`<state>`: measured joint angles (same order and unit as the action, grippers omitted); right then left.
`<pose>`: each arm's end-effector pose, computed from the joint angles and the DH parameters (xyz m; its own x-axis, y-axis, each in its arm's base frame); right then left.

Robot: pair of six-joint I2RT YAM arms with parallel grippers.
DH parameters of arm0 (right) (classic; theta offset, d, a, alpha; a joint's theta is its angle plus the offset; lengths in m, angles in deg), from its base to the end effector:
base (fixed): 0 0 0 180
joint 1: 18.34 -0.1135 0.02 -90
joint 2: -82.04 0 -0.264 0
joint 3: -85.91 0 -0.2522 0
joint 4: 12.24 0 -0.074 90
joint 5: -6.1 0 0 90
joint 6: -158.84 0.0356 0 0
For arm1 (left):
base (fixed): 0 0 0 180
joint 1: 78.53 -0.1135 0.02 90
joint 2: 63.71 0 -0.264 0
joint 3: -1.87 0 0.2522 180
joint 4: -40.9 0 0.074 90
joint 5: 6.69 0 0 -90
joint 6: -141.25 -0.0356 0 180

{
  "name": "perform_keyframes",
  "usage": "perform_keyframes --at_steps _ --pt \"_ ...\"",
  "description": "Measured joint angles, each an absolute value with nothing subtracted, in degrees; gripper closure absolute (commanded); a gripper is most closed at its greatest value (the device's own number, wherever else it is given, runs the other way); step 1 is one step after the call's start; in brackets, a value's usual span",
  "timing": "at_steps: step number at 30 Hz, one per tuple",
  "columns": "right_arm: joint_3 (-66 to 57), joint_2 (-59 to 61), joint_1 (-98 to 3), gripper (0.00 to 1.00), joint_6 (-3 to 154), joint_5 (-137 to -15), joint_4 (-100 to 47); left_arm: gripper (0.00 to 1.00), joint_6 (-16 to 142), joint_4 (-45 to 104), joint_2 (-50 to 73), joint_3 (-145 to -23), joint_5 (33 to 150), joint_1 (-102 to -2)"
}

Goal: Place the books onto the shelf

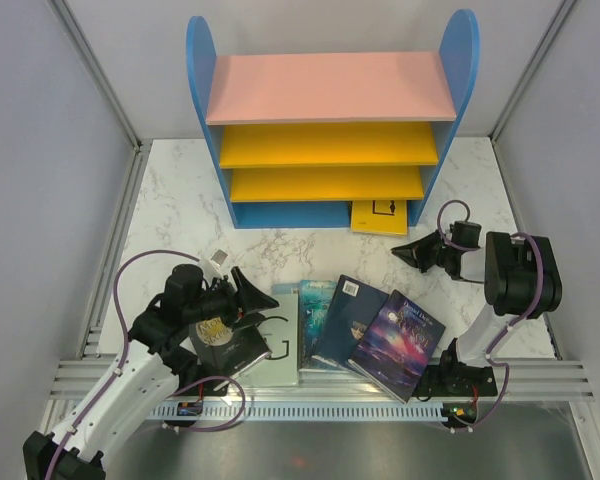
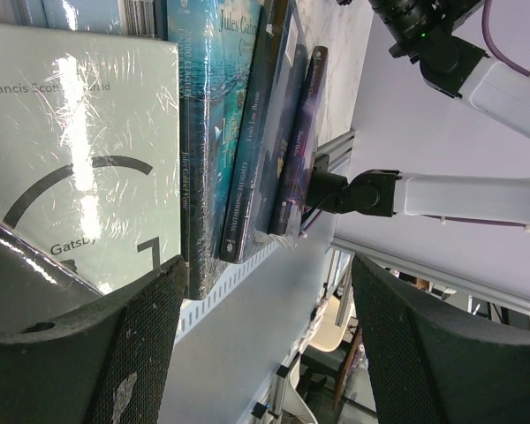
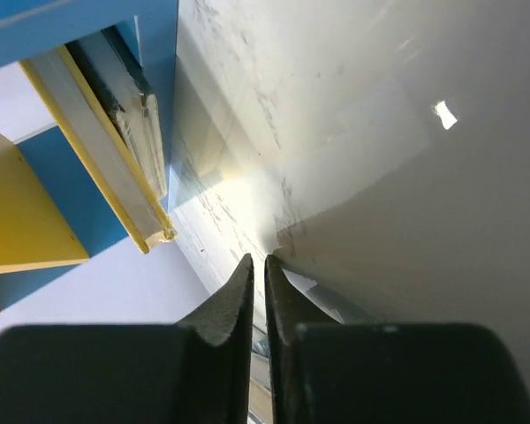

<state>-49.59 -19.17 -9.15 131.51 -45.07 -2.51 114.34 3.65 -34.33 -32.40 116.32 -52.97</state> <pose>0.2791 -0.0225 0.0873 -0.5960 0.7975 0.0940 0.5044 0.2807 0.8166 0.1080 -0.0731 0.2089 -0.9114 -0.3930 -0.1223 -0.0789 0.4585 -0.8852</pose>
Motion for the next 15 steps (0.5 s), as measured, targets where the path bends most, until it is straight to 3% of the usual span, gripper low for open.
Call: perform_keyframes --at_steps 15 --pt "-44.50 -23.59 -9.17 0.99 134.81 -46.45 -2.05 0.22 114.30 3.61 -32.95 -32.40 116.32 -52.97"
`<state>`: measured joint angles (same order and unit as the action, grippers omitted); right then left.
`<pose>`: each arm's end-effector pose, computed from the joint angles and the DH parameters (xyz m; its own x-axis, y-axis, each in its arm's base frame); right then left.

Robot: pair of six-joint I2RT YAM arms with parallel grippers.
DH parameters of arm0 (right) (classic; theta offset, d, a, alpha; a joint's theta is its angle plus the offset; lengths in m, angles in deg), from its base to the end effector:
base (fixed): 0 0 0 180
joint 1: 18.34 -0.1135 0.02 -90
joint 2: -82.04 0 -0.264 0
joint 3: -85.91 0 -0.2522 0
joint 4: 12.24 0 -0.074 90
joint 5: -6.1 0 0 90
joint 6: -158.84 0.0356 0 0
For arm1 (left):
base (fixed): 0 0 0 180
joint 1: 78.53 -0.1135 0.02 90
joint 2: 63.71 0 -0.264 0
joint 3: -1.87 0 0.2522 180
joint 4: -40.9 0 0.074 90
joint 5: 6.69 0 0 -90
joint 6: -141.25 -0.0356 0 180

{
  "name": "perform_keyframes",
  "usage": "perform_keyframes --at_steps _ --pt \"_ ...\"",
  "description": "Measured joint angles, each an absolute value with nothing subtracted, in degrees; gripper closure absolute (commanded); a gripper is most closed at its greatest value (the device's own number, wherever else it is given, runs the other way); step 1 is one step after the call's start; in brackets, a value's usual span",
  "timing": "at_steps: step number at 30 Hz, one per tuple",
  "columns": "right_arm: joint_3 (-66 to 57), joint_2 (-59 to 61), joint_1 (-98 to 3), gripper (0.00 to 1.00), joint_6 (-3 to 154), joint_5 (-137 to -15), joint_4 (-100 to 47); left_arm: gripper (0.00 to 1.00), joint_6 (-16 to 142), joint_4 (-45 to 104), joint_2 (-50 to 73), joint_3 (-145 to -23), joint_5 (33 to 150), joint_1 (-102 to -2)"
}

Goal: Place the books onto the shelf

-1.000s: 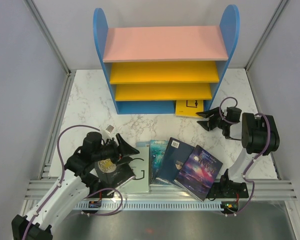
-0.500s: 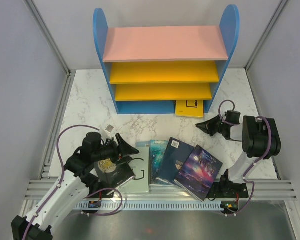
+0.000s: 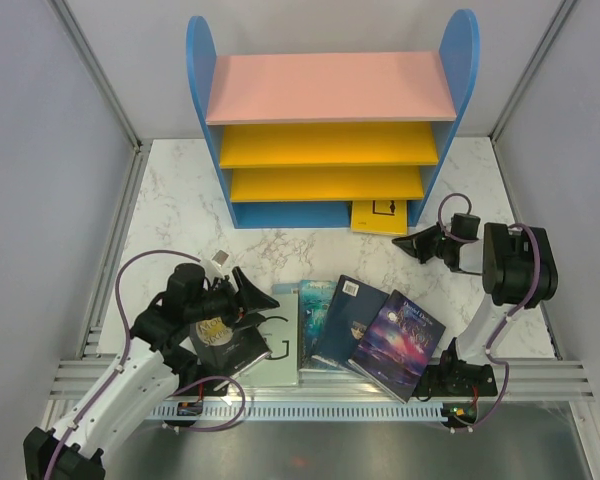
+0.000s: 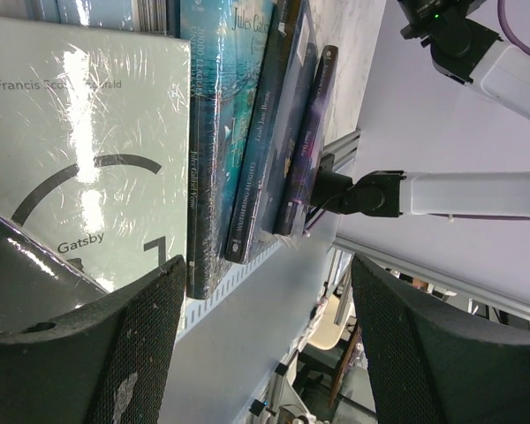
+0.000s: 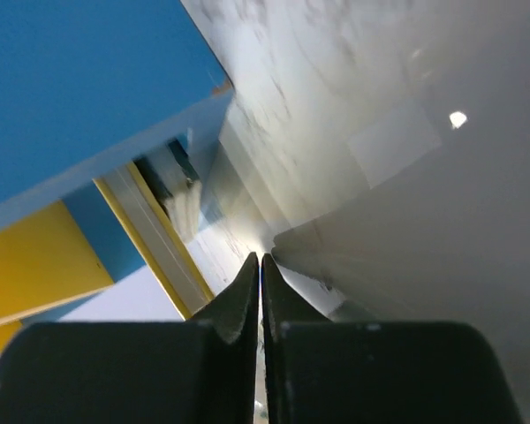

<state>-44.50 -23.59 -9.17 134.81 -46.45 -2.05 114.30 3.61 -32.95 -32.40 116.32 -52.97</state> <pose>0.3028 -0.0270 0.0852 -0.5548 0.8240 0.1148 0.5282 0.2422 0.8138 0.1100 -0.0741 0.2062 -0.9140 -0.3915 -0.1067 -0.0980 0.4682 -0.8782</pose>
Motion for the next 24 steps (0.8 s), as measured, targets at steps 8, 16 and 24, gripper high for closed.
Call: perform_keyframes --at_steps 8,16,24 --pt "-44.63 -27.57 -9.23 1.00 141.31 -47.85 10.01 0.22 114.30 3.65 -31.81 -32.40 116.32 -52.97" --pt "-43.40 -29.82 -11.00 1.00 146.92 -50.69 15.56 0.22 114.28 3.63 -31.53 -32.40 116.36 -52.97" --pt "-43.58 -29.86 -12.71 0.86 148.10 -51.28 16.28 0.22 113.84 3.61 -30.98 -32.40 116.45 -52.97"
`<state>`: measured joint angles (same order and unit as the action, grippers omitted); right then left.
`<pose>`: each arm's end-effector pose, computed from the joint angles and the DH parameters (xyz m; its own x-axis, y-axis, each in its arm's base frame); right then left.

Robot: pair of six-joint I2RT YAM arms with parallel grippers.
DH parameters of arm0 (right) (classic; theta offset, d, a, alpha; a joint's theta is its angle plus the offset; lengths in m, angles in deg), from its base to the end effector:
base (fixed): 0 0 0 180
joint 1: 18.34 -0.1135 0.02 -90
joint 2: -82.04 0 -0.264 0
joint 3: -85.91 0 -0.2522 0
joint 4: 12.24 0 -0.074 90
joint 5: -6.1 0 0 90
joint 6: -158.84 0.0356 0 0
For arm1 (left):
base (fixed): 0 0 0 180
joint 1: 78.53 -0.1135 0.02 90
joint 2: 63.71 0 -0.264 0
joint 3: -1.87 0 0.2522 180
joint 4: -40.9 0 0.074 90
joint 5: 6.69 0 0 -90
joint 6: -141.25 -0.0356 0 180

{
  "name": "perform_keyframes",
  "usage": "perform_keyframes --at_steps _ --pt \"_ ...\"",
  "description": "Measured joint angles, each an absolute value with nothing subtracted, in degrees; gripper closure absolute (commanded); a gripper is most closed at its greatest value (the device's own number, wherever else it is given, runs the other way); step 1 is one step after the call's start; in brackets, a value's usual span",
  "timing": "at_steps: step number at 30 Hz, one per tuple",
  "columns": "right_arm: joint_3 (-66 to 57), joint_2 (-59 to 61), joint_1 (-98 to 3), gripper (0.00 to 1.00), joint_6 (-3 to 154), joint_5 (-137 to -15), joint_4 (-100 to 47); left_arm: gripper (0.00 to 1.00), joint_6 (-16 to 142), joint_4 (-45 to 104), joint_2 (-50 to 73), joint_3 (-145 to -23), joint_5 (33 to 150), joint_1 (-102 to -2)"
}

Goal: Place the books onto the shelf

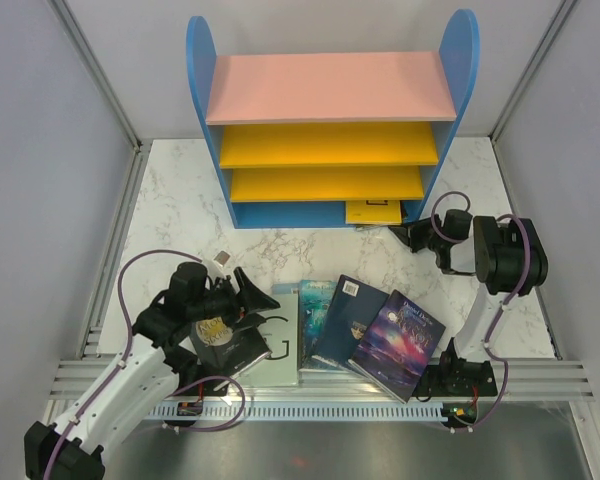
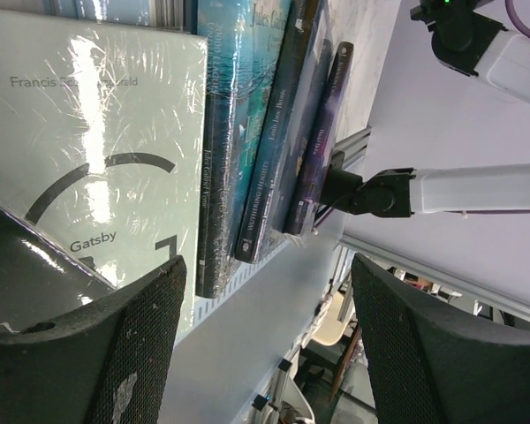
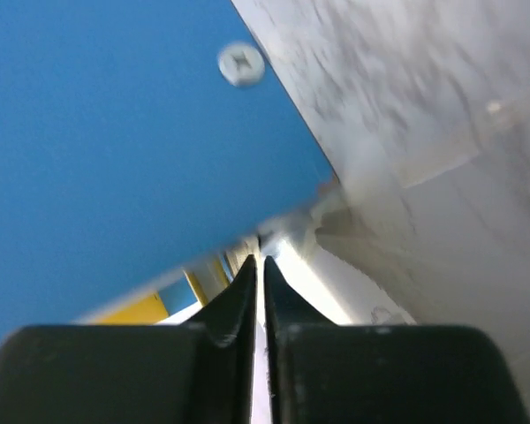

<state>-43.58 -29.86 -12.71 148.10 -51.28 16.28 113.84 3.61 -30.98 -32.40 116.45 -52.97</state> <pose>0.3269 -0.0129 0.0806 -0.4622 0.8771 0.1309 0.4621 0.1122 0.8797 0.1127 -0.0755 0.2024 -0.9187 -0.3846 -0.0901 -0.1173 0.4834 -0.8675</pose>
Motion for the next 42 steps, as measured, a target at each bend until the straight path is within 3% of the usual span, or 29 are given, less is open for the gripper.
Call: perform_keyframes --at_steps 1,2,6,10,16,22,27,36,42 --pt "-44.37 -29.38 -12.71 0.79 148.06 -51.26 16.53 0.22 113.49 3.52 -30.59 -32.40 116.50 -52.97" --pt "-45.48 -28.59 -12.71 0.64 147.91 -51.26 16.55 0.22 112.95 3.35 -30.06 -32.40 116.54 -52.97" --pt "-50.68 -24.13 -12.34 0.46 146.75 -50.08 15.65 0.23 110.74 2.69 -27.35 -32.40 116.71 -52.97" --pt "-55.53 -16.92 -11.22 0.43 143.53 -48.31 10.65 0.23 108.81 2.06 -25.19 -32.05 116.61 -52.97" --pt "-58.18 1.74 -10.72 0.39 132.52 -48.31 -9.83 0.23 106.76 2.45 -20.23 -31.20 116.32 -52.44" --pt "-58.24 21.26 -11.18 0.42 123.23 -48.33 -28.52 0.23 106.48 10.19 -11.33 -30.04 117.17 -48.36" --pt "-59.93 26.33 -13.41 0.41 118.88 -48.83 -40.72 0.23 106.85 19.04 -4.23 -30.92 119.42 -45.14" --pt "-62.35 36.72 -15.11 0.35 120.80 -48.41 -48.81 0.28 108.68 30.21 17.28 -40.08 121.15 -35.31" --pt "-60.74 37.39 -27.51 0.36 124.04 -52.98 -49.15 0.29 109.60 36.37 23.77 -41.23 125.44 -33.19"
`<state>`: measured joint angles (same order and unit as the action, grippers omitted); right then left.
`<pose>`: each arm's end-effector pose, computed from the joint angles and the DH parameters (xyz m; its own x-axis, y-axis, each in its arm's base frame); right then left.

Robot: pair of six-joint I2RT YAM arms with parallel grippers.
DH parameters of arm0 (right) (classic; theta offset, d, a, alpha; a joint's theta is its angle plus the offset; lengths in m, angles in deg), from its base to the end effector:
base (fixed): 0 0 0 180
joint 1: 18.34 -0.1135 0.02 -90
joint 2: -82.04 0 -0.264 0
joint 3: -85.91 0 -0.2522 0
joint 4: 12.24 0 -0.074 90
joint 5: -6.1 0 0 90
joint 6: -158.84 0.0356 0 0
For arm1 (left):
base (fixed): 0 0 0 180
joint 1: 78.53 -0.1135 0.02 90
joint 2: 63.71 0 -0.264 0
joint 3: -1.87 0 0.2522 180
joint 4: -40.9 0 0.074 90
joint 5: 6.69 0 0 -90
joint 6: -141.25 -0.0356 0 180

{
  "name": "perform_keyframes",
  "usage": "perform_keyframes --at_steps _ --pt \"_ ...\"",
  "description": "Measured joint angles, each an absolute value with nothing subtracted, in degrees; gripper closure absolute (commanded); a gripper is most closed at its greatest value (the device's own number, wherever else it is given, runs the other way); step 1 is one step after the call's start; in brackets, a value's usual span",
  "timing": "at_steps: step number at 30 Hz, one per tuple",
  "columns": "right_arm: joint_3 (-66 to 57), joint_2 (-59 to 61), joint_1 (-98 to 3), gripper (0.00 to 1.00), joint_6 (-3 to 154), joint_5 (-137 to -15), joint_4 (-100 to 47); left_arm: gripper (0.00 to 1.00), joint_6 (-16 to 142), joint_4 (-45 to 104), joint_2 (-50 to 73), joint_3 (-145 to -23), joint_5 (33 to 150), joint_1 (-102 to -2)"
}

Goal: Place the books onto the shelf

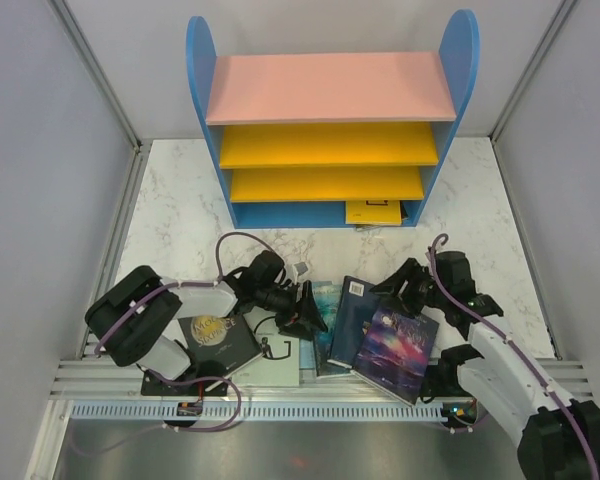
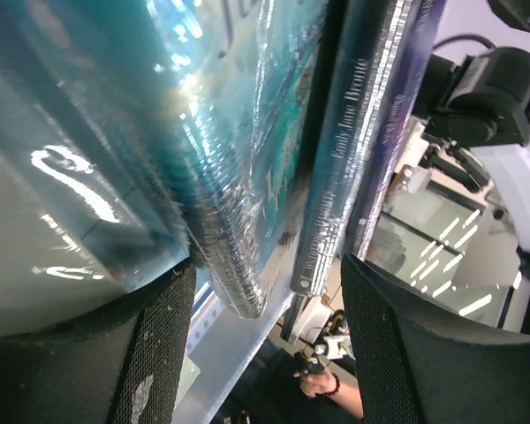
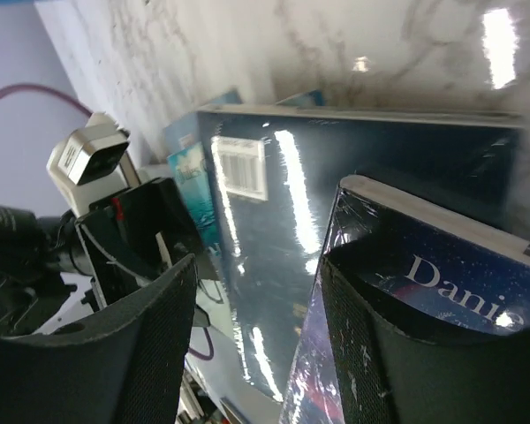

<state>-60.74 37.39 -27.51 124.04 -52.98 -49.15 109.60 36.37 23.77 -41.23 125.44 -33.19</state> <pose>0.1443 0.0418 0.1717 -0.8099 0.5828 -0.0657 0.3335 0.5498 0.7659 0.1620 -0.1979 0.1252 -0.9908 0.1045 0.0855 -0.0116 0.5653 -0.8248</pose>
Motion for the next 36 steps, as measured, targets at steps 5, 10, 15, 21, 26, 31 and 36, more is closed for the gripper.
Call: perform_keyframes --at_steps 5,10,15,21,26,31,36 --pt "-64.28 36.96 -37.71 0.38 130.94 -55.72 -37.46 0.32 110.02 42.56 25.76 -39.99 128.43 -33.14" --pt "-68.78 36.65 -39.22 0.39 135.80 -54.69 -26.71 0.32 109.58 35.43 26.35 -42.76 125.24 -32.31" --pt "-69.81 34.51 -39.61 0.39 136.89 -53.84 -21.88 0.34 109.97 32.29 27.03 -44.36 123.45 -31.64" --pt "-70.29 31.58 -39.61 0.40 137.55 -52.87 -17.09 0.35 111.63 27.96 29.19 -48.38 119.25 -28.68" --pt "-70.77 30.97 -39.61 0.40 137.15 -53.40 -14.27 0.35 115.98 35.68 30.74 -47.57 115.75 -24.44" --pt "-71.07 30.97 -39.61 0.40 135.88 -52.79 -13.40 0.39 123.76 44.42 27.31 -42.39 110.09 -22.28" --pt "-71.21 30.99 -39.61 0.36 134.97 -52.17 -13.07 0.41 127.28 40.81 22.46 -41.23 100.80 -20.58"
